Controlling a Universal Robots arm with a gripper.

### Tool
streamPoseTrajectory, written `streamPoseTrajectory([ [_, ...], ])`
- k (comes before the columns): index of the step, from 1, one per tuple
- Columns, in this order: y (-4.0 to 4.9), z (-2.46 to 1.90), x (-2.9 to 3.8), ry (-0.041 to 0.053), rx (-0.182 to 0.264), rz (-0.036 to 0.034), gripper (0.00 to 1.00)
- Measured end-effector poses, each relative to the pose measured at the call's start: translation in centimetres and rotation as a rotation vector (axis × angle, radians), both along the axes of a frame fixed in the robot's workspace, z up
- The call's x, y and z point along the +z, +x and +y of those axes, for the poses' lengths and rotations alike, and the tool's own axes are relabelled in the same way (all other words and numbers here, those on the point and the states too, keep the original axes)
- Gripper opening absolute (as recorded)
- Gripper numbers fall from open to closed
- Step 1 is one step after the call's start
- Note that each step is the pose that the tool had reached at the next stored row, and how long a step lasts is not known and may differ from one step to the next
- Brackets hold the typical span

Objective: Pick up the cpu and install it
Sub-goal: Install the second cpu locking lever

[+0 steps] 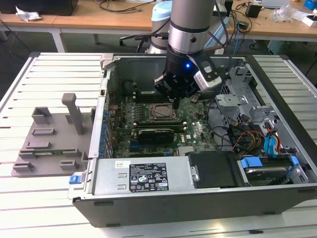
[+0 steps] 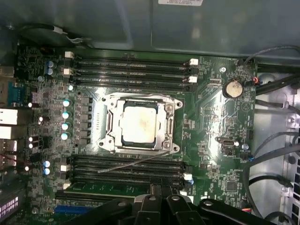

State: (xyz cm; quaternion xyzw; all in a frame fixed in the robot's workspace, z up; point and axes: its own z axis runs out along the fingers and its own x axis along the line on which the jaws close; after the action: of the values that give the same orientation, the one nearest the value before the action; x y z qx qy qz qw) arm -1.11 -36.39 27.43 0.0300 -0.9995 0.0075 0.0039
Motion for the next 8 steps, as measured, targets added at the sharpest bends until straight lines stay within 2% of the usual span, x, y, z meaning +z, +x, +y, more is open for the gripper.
streamPoseTrajectory([
  [1,0.00,-0.36,0.00,-0.0001,0.000,0.0001,0.11],
  [2,0.00,-0.50,0.00,0.0000,0.000,0.0001,0.11],
  [5,0.00,-1.36,-0.01,0.0000,0.000,0.0000,0.11],
  [8,-0.06,-1.61,-0.10,0.0003,0.000,0.0000,0.11],
])
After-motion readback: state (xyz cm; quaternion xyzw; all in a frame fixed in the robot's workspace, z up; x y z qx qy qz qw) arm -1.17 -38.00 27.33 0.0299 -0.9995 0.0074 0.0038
